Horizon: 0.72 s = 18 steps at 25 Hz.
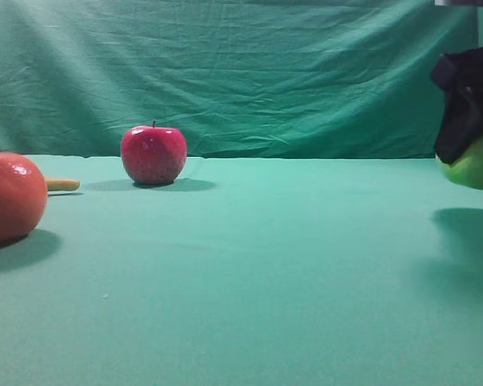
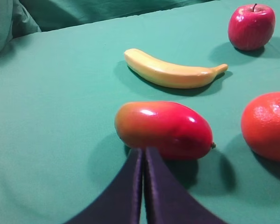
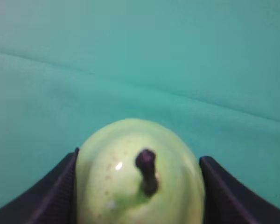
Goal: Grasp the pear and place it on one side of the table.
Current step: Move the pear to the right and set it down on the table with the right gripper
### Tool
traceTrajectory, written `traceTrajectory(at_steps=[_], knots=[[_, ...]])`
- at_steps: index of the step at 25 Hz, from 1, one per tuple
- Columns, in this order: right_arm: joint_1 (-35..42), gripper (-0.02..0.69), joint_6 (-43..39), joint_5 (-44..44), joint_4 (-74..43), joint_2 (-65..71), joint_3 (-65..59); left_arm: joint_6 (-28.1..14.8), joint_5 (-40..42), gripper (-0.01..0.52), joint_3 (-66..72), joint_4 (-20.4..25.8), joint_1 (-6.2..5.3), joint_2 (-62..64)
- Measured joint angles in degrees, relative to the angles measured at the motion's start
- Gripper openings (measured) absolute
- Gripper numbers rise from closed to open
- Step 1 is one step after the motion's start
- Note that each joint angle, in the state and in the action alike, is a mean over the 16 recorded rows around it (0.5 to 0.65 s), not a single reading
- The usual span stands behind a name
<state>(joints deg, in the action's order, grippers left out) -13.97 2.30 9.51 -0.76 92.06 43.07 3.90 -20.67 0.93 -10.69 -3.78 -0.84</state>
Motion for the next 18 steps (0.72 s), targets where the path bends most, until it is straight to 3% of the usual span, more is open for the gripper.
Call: traceTrajectory(at_steps=[9,15,18], knots=[[0.02,0.555,-0.14,-1.68,-0.02,1.84,-0.08,0.00,0.00,0.000,0.00,0.00,0.00,0.00],[0.02,0.621,-0.20,2.88,-0.38,-2.28,1.83,0.00,0.00,0.000,0.00,0.00,0.00,0.00],[0.02,0.617,-0.22,6.69,-0.69,-6.05,3.38,0.00,0.00,0.000,0.00,0.00,0.00,0.00]])
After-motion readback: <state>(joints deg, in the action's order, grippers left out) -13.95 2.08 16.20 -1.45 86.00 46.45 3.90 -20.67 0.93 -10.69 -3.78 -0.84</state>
